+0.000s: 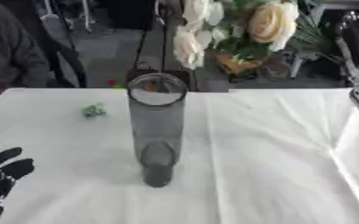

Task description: Arrange flowers into the vase.

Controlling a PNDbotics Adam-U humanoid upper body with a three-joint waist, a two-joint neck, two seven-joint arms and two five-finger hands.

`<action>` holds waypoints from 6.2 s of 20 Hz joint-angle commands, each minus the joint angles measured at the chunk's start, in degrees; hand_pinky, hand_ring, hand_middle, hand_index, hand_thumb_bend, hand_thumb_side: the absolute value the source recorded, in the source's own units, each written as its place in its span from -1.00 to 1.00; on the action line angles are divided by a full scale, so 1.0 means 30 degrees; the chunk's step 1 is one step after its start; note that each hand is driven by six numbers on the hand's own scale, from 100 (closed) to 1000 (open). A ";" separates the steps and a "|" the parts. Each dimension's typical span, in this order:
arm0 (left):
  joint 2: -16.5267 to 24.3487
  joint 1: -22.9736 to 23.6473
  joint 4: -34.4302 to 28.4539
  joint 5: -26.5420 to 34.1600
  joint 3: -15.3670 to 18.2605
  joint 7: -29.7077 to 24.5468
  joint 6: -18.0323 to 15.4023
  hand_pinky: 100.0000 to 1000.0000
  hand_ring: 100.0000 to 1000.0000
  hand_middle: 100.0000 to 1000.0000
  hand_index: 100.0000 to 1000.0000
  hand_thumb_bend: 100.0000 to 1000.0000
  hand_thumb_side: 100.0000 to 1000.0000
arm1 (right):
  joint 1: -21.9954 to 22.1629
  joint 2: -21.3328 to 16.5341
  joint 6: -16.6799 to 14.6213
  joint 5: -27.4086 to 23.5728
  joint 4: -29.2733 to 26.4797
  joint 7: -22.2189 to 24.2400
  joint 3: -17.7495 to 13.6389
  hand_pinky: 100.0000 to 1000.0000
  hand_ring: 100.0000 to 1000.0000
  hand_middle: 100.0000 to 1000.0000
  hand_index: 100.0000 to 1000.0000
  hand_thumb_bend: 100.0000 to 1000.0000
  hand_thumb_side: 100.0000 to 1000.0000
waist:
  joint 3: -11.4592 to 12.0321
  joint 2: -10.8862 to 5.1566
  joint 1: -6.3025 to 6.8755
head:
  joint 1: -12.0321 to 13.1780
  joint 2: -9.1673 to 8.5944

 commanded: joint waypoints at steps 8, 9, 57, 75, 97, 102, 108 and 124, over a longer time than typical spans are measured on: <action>0.0439 -0.0050 -0.0112 0.0008 0.0005 0.0026 0.0052 0.66 0.56 0.59 0.65 0.64 0.20 | -0.1968 -0.0365 0.0018 -0.0866 -0.1086 0.0320 0.0126 -1.00 -1.00 -1.00 -0.89 -1.00 0.57 | 0.0375 -0.0870 -0.0425 | -0.0450 -0.0579; 0.0442 -0.0035 -0.0102 0.0011 -0.0001 0.0025 0.0056 0.66 0.56 0.59 0.65 0.64 0.20 | -0.2182 -0.0229 0.0071 -0.1080 -0.1139 0.0389 0.0115 -1.00 -1.00 -1.00 -0.89 -1.00 0.58 | 0.0418 -0.0924 -0.0452 | -0.0491 -0.0605; 0.0006 -0.0240 0.0072 0.0257 -0.0336 -0.0290 0.0174 0.65 0.56 0.59 0.65 0.66 0.20 | -0.3793 0.7772 0.4051 -1.6611 -0.6758 0.5698 -0.0476 -1.00 -1.00 -1.00 -0.82 -1.00 0.81 | 0.2395 -0.1061 -0.0094 | -0.1788 -0.1255; -0.0056 -0.0250 0.0106 0.0248 -0.0349 -0.0338 0.0165 0.65 0.56 0.59 0.65 0.66 0.20 | -0.3341 0.8116 0.4659 -2.2378 -0.7132 0.6557 0.0129 -1.00 -1.00 -1.00 -0.83 -1.00 0.82 | 0.2565 -0.0995 -0.0067 | -0.1759 -0.1290; -0.0043 -0.0196 0.0139 0.0075 -0.0312 -0.0306 0.0121 0.65 0.54 0.58 0.65 0.67 0.20 | -0.3344 0.5948 0.2493 -2.9532 -0.5644 0.7991 0.0077 -1.00 -1.00 -1.00 -0.80 -1.00 0.81 | 0.2510 -0.0816 -0.0145 | -0.1660 -0.1379; -0.0046 -0.0206 0.0140 0.0075 -0.0306 -0.0296 0.0122 0.65 0.54 0.58 0.65 0.67 0.20 | -0.3339 0.5438 0.2015 -3.1137 -0.5548 0.8570 0.0192 -1.00 -1.00 -1.00 -0.80 -1.00 0.80 | 0.2506 -0.0798 -0.0196 | -0.1645 -0.1411; -0.0039 -0.0208 0.0129 0.0081 -0.0292 -0.0272 0.0116 0.65 0.54 0.58 0.65 0.67 0.20 | -0.3340 0.5026 0.1871 -3.3107 -0.5374 0.9171 0.0168 -1.00 -1.00 -1.00 -0.79 -1.00 0.80 | 0.2488 -0.0814 -0.0228 | -0.1619 -0.1439; -0.0021 -0.0189 0.0122 0.0073 -0.0274 -0.0226 0.0097 0.65 0.53 0.58 0.65 0.68 0.20 | -0.3335 0.4773 0.1800 -3.4140 -0.5285 0.9575 0.0116 -1.00 -1.00 -1.00 -0.79 -1.00 0.79 | 0.2501 -0.0886 -0.0203 | -0.1578 -0.1451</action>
